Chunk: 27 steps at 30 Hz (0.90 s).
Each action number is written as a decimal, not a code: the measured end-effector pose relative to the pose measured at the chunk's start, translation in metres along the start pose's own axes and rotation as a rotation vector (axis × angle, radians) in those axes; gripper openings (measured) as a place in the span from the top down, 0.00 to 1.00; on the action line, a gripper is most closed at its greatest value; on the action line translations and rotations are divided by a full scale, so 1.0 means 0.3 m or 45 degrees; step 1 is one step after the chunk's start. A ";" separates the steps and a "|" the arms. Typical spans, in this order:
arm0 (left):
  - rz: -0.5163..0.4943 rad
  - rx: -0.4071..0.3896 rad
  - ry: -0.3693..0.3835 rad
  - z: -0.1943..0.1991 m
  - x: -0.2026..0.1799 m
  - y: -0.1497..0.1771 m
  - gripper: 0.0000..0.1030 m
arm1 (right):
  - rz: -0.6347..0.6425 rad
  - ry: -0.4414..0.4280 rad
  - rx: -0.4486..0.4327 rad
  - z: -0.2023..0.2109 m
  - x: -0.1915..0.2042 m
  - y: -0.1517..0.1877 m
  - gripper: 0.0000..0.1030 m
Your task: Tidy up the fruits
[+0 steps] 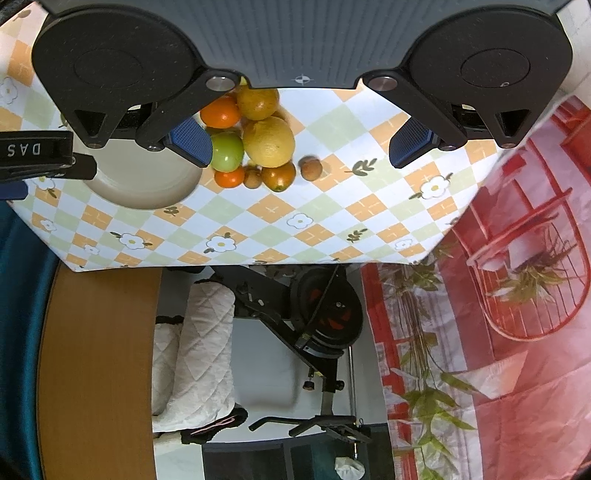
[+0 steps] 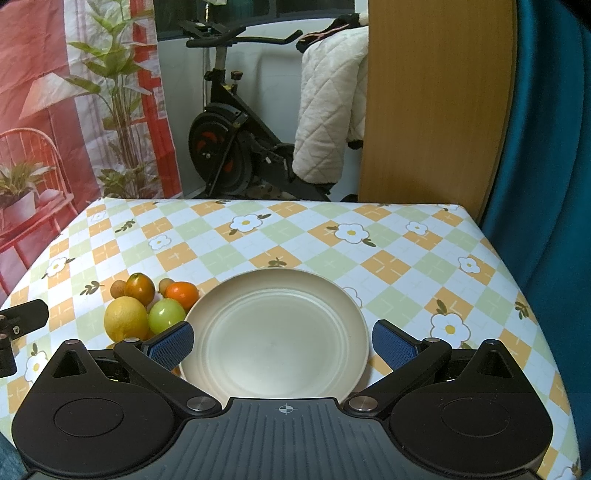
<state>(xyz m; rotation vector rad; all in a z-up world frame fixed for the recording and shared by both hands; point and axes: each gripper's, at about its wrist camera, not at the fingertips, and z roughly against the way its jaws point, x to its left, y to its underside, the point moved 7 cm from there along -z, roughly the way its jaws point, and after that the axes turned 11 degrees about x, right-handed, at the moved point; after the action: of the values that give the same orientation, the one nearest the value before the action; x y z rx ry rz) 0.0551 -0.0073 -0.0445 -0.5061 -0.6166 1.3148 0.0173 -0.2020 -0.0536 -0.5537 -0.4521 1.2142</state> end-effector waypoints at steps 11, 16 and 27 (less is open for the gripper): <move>0.081 0.057 0.128 -0.063 0.048 0.026 0.05 | 0.017 -0.058 0.008 -0.044 0.023 0.039 0.00; 0.160 0.049 0.215 -0.085 0.063 0.037 0.08 | 0.056 -0.116 -0.019 -0.056 0.052 0.051 0.00; 0.147 -0.045 0.241 -0.093 0.047 0.045 0.11 | 0.120 -0.213 -0.107 -0.061 0.116 0.078 0.00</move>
<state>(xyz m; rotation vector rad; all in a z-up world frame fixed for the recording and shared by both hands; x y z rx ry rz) 0.0660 0.0091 -0.0722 -0.6951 -0.4592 1.3478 0.0212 -0.1658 -0.0813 -0.5518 -0.6267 1.3422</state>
